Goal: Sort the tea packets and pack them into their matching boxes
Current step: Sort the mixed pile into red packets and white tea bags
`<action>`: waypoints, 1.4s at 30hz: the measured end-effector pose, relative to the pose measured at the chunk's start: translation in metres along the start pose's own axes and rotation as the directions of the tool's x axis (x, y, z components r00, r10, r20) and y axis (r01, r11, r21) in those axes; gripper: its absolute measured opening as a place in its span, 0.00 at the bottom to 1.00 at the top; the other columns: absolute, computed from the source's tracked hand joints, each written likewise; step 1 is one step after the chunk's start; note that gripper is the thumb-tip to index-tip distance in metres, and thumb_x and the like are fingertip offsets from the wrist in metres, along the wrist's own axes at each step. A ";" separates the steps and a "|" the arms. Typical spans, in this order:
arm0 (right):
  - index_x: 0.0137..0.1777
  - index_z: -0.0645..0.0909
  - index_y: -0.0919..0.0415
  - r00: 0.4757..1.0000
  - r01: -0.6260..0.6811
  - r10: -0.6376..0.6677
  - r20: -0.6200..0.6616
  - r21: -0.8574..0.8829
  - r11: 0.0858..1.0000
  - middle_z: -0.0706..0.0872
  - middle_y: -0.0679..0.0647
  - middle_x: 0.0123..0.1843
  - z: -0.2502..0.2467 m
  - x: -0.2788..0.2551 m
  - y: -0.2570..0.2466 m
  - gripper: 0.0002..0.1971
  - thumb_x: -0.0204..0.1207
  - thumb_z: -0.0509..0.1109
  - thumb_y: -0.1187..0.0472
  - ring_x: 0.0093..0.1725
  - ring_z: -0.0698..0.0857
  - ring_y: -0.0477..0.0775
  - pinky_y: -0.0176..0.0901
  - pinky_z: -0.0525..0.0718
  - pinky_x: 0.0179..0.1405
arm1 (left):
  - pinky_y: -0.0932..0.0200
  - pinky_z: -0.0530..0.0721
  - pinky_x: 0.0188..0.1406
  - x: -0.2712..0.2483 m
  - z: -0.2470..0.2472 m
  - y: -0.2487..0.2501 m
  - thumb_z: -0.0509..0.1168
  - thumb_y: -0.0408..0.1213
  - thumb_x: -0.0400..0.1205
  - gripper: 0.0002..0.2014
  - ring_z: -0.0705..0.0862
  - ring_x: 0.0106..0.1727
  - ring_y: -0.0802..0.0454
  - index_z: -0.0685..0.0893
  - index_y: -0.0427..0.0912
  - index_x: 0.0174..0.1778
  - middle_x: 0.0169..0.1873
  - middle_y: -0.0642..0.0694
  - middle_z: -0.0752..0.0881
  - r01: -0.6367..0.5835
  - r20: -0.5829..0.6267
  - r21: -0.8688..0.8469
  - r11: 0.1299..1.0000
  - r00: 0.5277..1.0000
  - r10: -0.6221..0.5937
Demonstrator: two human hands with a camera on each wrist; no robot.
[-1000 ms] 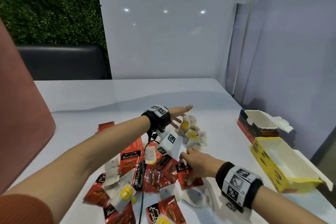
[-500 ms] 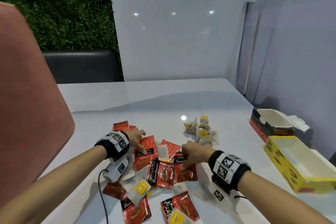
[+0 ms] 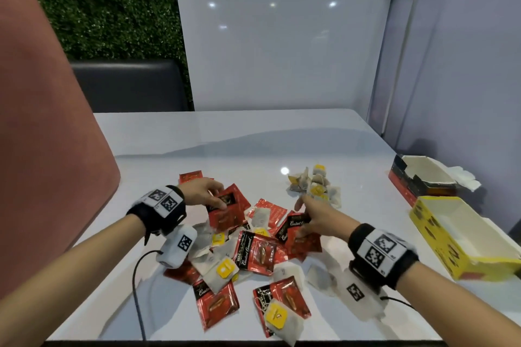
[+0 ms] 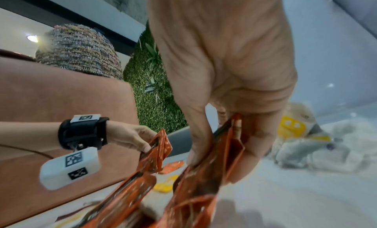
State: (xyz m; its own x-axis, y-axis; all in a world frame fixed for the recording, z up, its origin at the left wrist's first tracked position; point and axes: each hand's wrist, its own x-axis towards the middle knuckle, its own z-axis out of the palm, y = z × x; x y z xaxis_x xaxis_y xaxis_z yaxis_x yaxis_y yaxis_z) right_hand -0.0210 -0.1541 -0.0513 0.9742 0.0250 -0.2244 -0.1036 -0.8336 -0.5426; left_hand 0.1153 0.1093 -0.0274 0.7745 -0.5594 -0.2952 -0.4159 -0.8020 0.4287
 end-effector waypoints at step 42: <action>0.82 0.47 0.59 0.910 0.266 -0.093 0.404 -0.398 0.878 0.60 0.57 0.82 0.016 0.053 -0.036 0.54 0.63 0.81 0.59 0.79 0.62 0.59 0.59 0.65 0.77 | 0.47 0.72 0.67 0.038 -0.018 -0.066 0.63 0.52 0.80 0.39 0.72 0.71 0.33 0.57 0.27 0.76 0.71 0.30 0.71 0.379 -0.285 -0.348 0.857 0.828 -0.482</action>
State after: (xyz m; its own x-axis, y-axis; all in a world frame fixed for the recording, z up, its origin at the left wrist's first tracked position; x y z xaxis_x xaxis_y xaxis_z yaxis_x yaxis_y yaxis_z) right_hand 0.0316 -0.1138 -0.0565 0.8151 0.3229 -0.4810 0.2483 -0.9448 -0.2136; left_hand 0.1809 0.1452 -0.0515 0.9781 -0.0168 -0.2077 0.1032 -0.8267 0.5531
